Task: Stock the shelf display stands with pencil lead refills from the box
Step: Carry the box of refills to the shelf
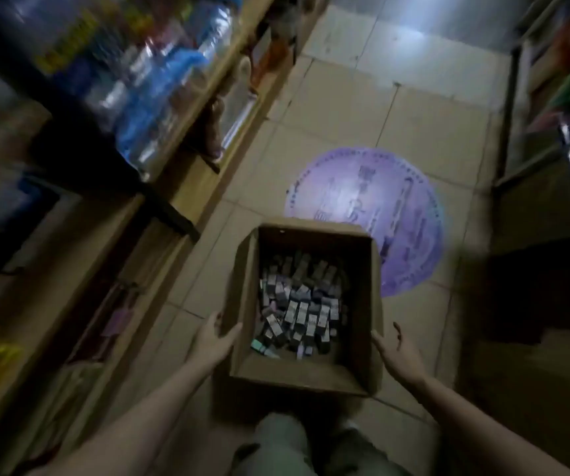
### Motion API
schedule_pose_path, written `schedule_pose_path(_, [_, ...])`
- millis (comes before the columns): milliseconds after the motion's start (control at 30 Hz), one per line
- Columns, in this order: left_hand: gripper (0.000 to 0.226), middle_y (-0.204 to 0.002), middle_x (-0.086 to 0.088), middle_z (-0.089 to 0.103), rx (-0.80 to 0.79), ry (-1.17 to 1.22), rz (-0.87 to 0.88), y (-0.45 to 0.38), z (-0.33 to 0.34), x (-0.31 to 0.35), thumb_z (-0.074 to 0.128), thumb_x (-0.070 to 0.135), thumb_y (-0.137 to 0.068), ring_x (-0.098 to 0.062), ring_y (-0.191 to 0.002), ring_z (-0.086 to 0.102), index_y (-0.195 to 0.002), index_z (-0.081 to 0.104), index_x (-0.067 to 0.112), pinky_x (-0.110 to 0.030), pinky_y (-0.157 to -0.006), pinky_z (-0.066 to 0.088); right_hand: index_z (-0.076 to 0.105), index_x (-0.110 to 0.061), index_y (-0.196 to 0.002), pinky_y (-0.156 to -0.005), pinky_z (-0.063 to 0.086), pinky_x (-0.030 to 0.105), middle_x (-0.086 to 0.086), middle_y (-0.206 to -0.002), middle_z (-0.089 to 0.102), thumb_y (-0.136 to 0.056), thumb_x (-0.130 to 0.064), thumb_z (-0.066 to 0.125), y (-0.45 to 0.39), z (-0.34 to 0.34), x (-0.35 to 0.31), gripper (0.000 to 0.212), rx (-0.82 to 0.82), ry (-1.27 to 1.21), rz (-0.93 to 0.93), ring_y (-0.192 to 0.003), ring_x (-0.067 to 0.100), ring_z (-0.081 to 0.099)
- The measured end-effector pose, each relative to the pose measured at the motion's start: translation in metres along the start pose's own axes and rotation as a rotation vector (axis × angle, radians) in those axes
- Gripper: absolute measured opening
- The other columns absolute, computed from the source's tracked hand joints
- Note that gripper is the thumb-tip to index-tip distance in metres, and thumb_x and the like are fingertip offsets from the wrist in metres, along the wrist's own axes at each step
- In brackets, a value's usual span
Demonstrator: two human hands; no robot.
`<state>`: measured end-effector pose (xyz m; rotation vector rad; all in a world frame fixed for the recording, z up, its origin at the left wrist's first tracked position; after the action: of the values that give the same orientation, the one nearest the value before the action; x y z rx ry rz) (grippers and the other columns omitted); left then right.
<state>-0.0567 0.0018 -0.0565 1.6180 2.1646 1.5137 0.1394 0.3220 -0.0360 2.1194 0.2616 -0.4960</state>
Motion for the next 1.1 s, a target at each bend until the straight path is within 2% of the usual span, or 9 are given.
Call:
schedule_pose_path(67, [0.075,-0.153,-0.011,0.036,-0.032,0.0,0.049,-0.038,0.032,-0.011,0.066,0.035,-0.09,-0.027,-0.139,0.037,-0.15,0.03,0.01,-0.038,-0.112,0.034,0.035,-0.008,-0.147,-0.092,0.037,0.027,0.018,-0.142,0.048,-0.093,-0.033,0.064,-0.038,0.017,0.02,0.066,0.073,-0.023,-0.038,-0.126,0.034,0.05])
schedule_pose_path(167, [0.074,-0.155,-0.007,0.033,-0.004,0.023,0.084,-0.087,0.064,-0.029,0.063,0.039,-0.091,-0.026,-0.141,0.034,-0.151,0.028,0.016,-0.042,-0.114,0.033,0.037,-0.016,-0.144,-0.1,0.047,0.042,0.015,-0.134,0.055,-0.094,-0.036,0.061,-0.091,0.049,0.053,0.06,0.039,-0.074,-0.035,-0.117,0.033,0.057])
schedule_pose_path(300, [0.07,-0.157,-0.004,0.031,0.109,-0.006,0.144,-0.104,0.079,-0.045,0.058,0.039,-0.094,-0.024,-0.143,0.031,-0.152,0.026,0.017,-0.038,-0.112,0.03,0.045,-0.026,-0.137,-0.078,0.054,0.036,0.002,-0.117,0.063,-0.094,-0.044,0.056,-0.114,0.067,0.079,0.047,0.083,-0.119,-0.081,-0.096,0.019,0.062])
schedule_pose_path(567, [0.042,-0.126,-0.011,0.061,0.188,-0.138,0.233,-0.083,0.058,0.0,0.05,0.028,-0.099,-0.03,-0.116,0.058,-0.136,0.05,0.009,-0.032,-0.091,0.046,0.059,-0.015,-0.124,-0.081,0.051,0.041,0.005,-0.094,0.064,-0.101,-0.032,0.048,-0.098,0.044,0.058,0.031,0.149,-0.09,-0.048,-0.089,0.029,0.063])
schedule_pose_path(700, [0.038,-0.118,-0.011,0.065,0.148,-0.188,0.268,-0.021,0.014,0.055,0.051,0.027,-0.099,-0.023,-0.098,0.063,-0.134,0.052,0.014,-0.031,-0.083,0.05,0.06,-0.016,-0.112,-0.078,0.053,0.046,0.008,-0.081,0.065,-0.1,-0.033,0.051,-0.028,-0.01,0.022,0.023,0.143,-0.077,0.009,-0.08,0.032,0.064])
schedule_pose_path(800, [0.041,-0.125,-0.012,0.062,0.117,-0.171,0.255,0.054,-0.031,0.092,0.051,0.029,-0.099,-0.022,-0.109,0.06,-0.136,0.05,0.011,-0.032,-0.088,0.048,0.058,-0.012,-0.115,-0.077,0.054,0.048,0.015,-0.088,0.065,-0.101,-0.031,0.049,0.049,-0.056,-0.013,0.025,0.101,-0.088,0.027,-0.08,0.033,0.064])
schedule_pose_path(900, [0.043,-0.125,-0.004,0.06,0.11,-0.157,0.304,0.138,-0.082,0.142,0.05,0.027,-0.1,-0.022,-0.114,0.057,-0.137,0.049,0.007,-0.024,-0.084,0.038,0.054,-0.008,-0.123,-0.061,0.051,0.036,0.014,-0.092,0.066,-0.101,-0.025,0.048,0.129,-0.11,-0.06,0.028,0.117,-0.039,-0.022,-0.074,0.025,0.062])
schedule_pose_path(1000, [0.039,-0.117,-0.005,0.063,0.079,-0.183,0.348,0.213,-0.132,0.192,0.047,0.029,-0.101,-0.019,-0.1,0.06,-0.134,0.052,0.008,-0.029,-0.085,0.046,0.051,-0.014,-0.127,-0.044,0.043,0.021,0.006,-0.084,0.064,-0.102,-0.024,0.048,0.21,-0.165,-0.105,0.028,0.146,0.005,-0.065,-0.063,0.016,0.062])
schedule_pose_path(1100, [0.039,-0.105,-0.007,0.066,0.054,-0.261,0.366,0.276,-0.176,0.231,0.042,0.033,-0.102,-0.019,-0.088,0.062,-0.132,0.052,0.01,-0.036,-0.079,0.053,0.052,-0.019,-0.128,-0.045,0.042,0.018,-0.001,-0.081,0.062,-0.101,-0.023,0.049,0.285,-0.213,-0.133,0.028,0.197,-0.002,-0.1,-0.063,0.011,0.062])
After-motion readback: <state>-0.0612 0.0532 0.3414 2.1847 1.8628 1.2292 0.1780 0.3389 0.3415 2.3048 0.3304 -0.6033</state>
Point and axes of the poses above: each hand's wrist, its own y-axis away from the middle knuckle, its own z-axis out of the palm, x = y × z, the point moved 8 cm from there along -y, towards the middle knuckle
